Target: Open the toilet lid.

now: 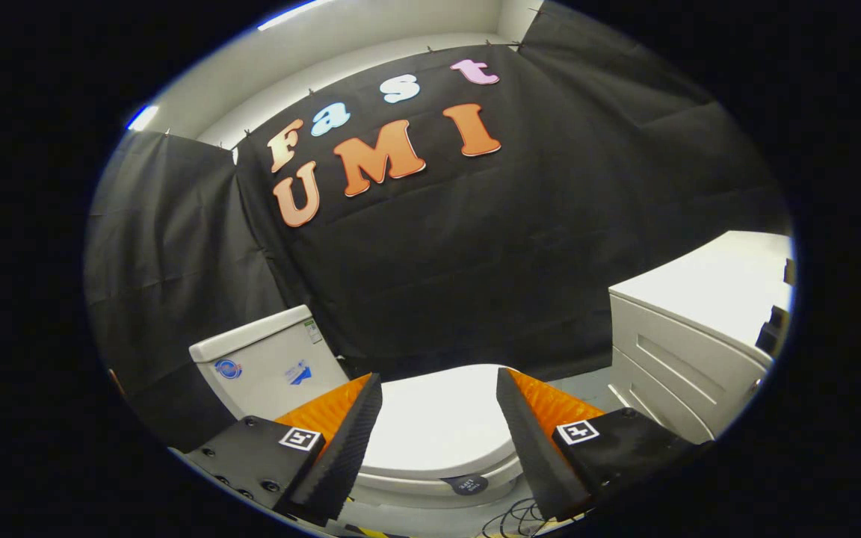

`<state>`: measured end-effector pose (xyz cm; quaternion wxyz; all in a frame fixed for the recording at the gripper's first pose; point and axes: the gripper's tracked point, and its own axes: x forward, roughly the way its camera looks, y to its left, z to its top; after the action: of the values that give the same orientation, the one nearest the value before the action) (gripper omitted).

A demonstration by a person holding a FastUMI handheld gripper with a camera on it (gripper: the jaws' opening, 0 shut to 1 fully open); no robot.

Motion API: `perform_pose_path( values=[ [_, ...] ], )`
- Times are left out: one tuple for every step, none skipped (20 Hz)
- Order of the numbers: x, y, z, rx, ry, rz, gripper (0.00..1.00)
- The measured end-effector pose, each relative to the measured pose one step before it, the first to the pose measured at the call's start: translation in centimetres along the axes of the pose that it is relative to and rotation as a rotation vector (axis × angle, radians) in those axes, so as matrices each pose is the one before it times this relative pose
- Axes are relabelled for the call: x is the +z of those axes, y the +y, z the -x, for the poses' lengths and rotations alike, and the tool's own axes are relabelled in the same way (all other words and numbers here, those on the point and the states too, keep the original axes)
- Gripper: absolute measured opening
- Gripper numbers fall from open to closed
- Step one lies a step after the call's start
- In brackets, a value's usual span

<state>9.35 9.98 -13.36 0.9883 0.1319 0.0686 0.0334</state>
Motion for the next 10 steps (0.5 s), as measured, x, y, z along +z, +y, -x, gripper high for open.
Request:
perform_pose_path(
  values=[
    [-1.273,-0.966,-0.15,-0.01346,0.02417,-0.02958,0.99],
    [-1.147,-0.709,0.014,-0.00981,0.024,-0.02607,0.99],
    [-1.106,-0.64,-0.22,-0.01116,0.02085,-0.02067,0.99],
    [-1.273,-0.739,-0.283,-0.00826,0.02589,-0.01807,0.99],
    [-1.523,-0.619,-0.432,-0.00614,0.02991,-0.01869,0.99],
    [-1.164,-0.328,-0.588,-0.00228,0.02651,-0.02909,0.99],
    [-0.145,-0.259,-1.451,-0.00107,-0.02085,-0.03696,0.99],
    [-1.639,-0.542,0.236,-0.00746,0.07877,-0.02646,0.99],
    [-1.073,-0.446,-0.508,-0.00526,0.03386,-0.03069,0.99],
    [-0.502,-0.271,-0.177,-0.00295,0.02286,-0.02757,0.99]
  ],
)
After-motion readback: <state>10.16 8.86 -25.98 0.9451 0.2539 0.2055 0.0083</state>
